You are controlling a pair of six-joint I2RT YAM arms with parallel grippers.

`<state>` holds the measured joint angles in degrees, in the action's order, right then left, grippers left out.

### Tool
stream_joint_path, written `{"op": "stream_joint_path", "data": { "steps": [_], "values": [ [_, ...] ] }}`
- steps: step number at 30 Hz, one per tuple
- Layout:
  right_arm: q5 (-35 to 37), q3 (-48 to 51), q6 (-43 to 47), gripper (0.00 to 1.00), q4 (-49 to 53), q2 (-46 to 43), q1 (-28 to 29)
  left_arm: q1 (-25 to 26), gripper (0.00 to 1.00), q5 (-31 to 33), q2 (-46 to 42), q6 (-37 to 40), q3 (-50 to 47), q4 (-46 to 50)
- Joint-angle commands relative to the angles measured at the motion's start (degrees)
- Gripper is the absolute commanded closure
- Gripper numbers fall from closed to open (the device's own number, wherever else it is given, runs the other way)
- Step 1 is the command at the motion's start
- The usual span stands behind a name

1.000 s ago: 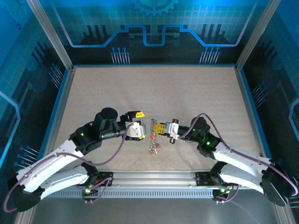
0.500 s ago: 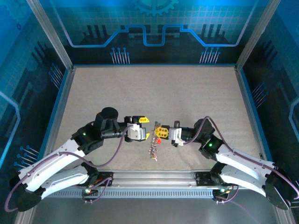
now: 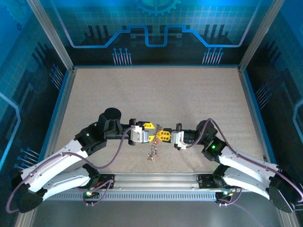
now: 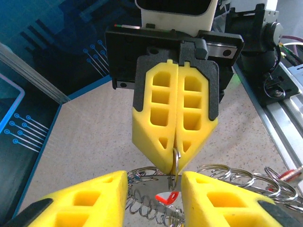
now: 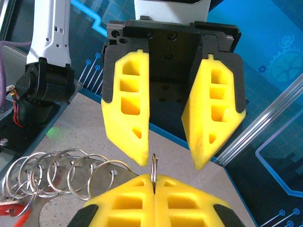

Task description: Put the keys on the keyring

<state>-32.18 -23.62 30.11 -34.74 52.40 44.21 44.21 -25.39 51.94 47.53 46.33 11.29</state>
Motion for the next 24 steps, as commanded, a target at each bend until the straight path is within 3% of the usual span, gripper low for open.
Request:
{"op": "stream_joint_path", "data": {
  "steps": [1,4,9,19,22,24],
  "values": [
    [-0.7,-1.3,0.9,1.0,-3.0,-1.2,0.0,-0.3,0.64,-2.5,-0.3,0.2,0.8,0.4],
    [-0.8,-1.6,0.4,1.0,-3.1,-0.9,0.0,-0.3,0.64,-1.5,-0.3,0.9,0.3,0.9],
    [-1.4,-2.2,0.3,1.0,-2.8,-0.4,-0.1,-0.2,0.77,-1.0,0.7,2.5,0.9,2.6],
    [-1.1,-3.5,-0.3,1.0,-2.4,1.2,-0.2,-0.1,0.74,0.5,2.1,5.4,1.0,1.9],
    [-1.3,-3.7,-0.1,1.0,-2.3,1.7,-0.2,-0.2,0.83,-0.4,2.5,5.4,1.8,1.9],
    [-1.1,-3.8,0.4,1.0,-2.3,2.4,-0.2,-0.1,0.96,-0.4,2.4,4.8,2.4,2.5]
  ]
}}
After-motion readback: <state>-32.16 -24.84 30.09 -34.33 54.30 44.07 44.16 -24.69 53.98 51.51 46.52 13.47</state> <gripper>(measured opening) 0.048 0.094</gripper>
